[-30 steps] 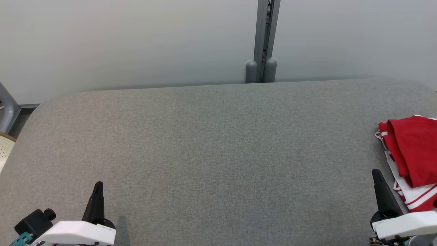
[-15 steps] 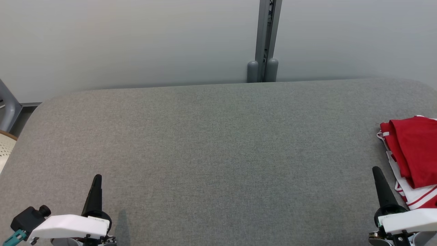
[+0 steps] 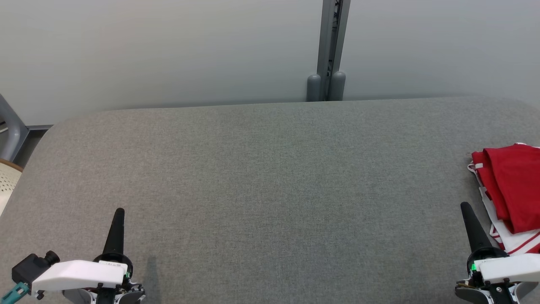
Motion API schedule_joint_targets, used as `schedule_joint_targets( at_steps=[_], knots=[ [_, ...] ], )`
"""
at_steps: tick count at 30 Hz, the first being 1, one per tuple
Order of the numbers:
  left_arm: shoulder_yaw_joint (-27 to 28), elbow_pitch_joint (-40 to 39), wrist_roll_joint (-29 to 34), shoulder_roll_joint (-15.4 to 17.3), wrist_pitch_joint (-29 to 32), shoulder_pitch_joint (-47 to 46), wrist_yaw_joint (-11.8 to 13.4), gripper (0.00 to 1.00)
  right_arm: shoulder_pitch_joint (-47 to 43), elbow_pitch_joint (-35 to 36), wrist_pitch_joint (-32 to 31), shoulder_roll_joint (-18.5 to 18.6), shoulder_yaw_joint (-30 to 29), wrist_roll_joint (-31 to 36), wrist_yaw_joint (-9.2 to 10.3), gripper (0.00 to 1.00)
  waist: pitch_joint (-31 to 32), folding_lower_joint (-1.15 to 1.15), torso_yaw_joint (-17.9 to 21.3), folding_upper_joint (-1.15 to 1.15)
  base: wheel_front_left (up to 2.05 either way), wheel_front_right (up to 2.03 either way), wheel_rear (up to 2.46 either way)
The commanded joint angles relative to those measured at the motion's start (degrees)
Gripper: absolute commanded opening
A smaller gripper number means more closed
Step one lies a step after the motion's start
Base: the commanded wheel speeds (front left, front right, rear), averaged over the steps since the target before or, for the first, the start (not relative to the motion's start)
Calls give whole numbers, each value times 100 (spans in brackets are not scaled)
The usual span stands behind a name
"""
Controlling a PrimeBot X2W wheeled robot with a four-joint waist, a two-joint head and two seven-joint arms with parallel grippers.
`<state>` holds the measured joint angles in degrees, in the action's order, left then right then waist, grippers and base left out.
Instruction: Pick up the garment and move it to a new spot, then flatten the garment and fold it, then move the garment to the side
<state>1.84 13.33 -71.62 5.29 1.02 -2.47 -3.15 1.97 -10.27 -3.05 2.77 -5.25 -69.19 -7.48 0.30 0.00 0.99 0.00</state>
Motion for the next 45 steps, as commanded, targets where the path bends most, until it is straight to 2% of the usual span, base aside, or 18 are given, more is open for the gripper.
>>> schedule_joint_targets(
  at_steps=[1, 45],
  knots=[
    [67, -29, -166, 20, 38, -136, -63, 0, 142, 3, -50, 50, -33, -191, -2, 0, -2, 0, -4, 0, 0, 0, 0],
    [463, 70, -1939, -221, 533, -411, -430, 0, 438, -354, -328, 41, -117, -2177, -3, 0, -43, 0, -89, 0, 0, 0, 0]
  ],
)
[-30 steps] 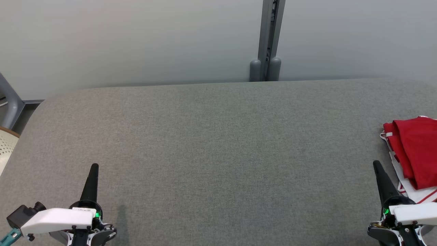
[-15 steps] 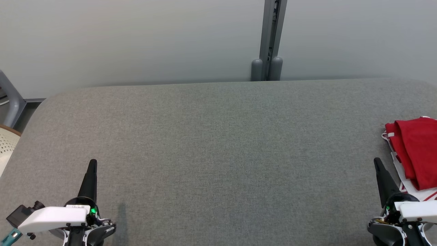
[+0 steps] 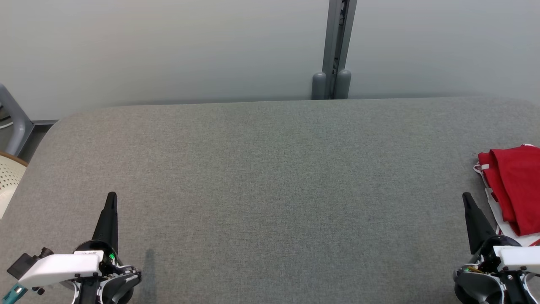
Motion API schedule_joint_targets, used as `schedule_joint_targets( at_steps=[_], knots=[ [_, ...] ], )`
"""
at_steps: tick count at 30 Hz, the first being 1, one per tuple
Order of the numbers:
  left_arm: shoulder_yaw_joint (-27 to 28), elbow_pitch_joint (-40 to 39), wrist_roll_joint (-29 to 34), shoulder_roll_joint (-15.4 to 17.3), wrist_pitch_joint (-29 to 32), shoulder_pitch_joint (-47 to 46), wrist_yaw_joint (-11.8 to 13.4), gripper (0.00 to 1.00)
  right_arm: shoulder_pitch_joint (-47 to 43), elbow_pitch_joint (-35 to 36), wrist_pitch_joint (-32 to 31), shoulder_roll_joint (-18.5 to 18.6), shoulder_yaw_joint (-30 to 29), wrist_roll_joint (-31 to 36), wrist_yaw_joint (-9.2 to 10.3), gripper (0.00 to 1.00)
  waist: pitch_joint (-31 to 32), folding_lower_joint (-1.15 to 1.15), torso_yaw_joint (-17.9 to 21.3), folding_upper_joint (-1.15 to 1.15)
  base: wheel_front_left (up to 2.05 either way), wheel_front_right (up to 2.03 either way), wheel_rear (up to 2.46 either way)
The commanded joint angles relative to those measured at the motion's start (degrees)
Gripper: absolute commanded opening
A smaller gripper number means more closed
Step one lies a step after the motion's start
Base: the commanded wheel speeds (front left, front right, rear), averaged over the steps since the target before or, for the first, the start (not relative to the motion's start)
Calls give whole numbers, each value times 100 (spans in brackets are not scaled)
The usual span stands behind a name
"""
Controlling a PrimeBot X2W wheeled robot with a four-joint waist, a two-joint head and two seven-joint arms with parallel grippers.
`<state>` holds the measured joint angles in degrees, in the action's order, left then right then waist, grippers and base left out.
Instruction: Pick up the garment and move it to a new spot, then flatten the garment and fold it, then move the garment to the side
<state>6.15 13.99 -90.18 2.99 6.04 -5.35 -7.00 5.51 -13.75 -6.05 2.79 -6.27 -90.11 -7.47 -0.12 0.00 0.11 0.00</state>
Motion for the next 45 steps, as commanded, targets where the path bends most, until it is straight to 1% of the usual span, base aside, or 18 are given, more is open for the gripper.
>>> schedule_joint_targets(
  at_steps=[1, 5, 45],
  knots=[
    [40, 6, -121, 3, 42, -125, -55, 0, 88, -14, -38, 40, -17, -131, -4, 0, -1, 0, -3, 0, 0, 0, 0],
    [72, 14, -246, -15, 77, -136, -78, 0, 106, -46, -58, 39, -21, -281, -4, 0, -5, 0, -11, 0, 0, 0, 0],
    [60, 11, -226, -12, 72, -129, -70, 0, 99, -42, -53, 30, -28, -235, -4, 0, -5, 0, -11, 0, 0, 0, 0]
  ],
)
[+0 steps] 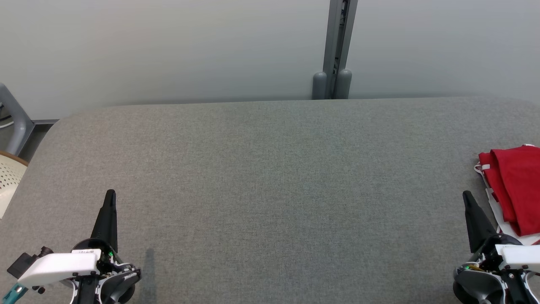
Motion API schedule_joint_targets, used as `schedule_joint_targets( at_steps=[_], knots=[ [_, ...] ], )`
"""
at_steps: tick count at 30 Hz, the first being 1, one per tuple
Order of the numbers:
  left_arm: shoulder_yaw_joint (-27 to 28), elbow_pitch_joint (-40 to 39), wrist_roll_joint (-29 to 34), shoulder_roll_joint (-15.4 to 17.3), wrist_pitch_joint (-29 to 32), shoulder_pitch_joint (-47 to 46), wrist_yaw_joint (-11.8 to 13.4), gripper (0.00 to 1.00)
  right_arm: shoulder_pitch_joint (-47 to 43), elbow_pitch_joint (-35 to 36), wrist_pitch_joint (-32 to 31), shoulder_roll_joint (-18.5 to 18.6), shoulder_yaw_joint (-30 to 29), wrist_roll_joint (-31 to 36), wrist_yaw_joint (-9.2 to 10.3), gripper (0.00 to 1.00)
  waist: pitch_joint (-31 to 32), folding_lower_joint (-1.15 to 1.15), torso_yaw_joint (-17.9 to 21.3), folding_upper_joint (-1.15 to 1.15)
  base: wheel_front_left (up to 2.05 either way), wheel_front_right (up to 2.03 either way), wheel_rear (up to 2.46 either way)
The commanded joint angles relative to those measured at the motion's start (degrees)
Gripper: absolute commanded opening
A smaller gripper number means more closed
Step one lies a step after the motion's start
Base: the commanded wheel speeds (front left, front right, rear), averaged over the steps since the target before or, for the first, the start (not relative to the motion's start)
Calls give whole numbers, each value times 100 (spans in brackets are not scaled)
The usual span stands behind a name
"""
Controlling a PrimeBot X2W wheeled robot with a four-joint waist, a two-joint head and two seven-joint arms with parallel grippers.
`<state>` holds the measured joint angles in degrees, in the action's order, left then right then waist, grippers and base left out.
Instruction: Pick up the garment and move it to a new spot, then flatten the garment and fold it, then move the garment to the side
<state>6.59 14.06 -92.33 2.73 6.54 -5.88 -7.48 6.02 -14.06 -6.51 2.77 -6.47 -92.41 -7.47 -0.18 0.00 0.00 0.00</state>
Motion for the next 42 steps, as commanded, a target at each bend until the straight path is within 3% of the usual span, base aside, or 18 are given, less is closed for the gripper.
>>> schedule_joint_targets(
  at_steps=[1, 42],
  knots=[
    [16, 5, -12, 15, 22, -75, -22, 0, 48, -12, -7, 31, -11, -4, -4, 0, 0, 0, 0, 0, 0, 0, 0],
    [13, 3, -15, 15, 19, -75, -22, 0, 47, -12, -11, 27, -15, 2, -4, 0, 0, 0, 0, 0, 0, 0, 0]
  ],
)
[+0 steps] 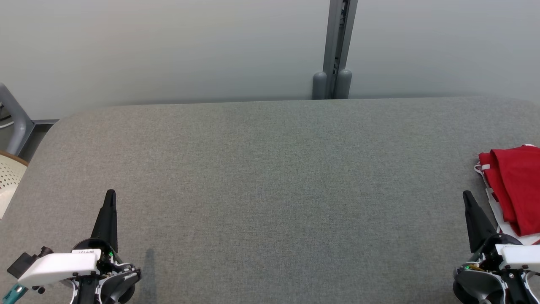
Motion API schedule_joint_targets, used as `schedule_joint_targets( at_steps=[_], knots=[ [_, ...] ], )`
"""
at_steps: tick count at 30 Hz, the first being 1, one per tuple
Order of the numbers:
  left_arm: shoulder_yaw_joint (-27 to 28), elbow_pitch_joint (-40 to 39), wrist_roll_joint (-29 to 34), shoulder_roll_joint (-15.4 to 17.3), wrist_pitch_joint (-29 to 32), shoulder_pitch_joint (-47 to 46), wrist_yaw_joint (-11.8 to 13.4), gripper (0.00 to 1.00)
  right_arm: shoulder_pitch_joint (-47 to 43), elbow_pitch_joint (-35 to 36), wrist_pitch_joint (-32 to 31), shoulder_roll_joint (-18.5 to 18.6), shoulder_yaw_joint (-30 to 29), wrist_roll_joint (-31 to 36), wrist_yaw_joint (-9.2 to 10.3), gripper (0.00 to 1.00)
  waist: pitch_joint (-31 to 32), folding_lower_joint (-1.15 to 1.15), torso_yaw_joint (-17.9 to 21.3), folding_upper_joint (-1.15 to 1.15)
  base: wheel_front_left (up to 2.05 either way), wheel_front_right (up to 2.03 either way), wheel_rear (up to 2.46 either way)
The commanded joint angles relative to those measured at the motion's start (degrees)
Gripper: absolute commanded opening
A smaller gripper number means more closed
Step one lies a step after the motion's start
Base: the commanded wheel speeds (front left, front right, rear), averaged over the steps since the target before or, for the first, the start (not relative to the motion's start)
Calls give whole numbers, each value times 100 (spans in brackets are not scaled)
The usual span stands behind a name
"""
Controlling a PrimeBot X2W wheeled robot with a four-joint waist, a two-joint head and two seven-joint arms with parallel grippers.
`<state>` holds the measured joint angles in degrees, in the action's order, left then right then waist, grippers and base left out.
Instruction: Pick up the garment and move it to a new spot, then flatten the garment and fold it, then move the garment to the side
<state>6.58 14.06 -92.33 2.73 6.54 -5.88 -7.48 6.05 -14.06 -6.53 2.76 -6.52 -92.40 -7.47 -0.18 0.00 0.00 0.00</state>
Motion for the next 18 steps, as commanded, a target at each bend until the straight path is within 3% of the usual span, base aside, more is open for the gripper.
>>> schedule_joint_targets(
  at_steps=[1, 18],
  knots=[
    [14, 3, -15, 15, 19, -75, -22, 0, 44, -12, -9, 28, -9, 1, -4, 0, 0, 0, 0, 0, 0, 0, 0],
    [14, 3, -15, 15, 18, -75, -22, 0, 38, -12, -11, 27, -10, 3, -4, 0, 0, 0, 0, 0, 0, 0, 0]
  ],
)
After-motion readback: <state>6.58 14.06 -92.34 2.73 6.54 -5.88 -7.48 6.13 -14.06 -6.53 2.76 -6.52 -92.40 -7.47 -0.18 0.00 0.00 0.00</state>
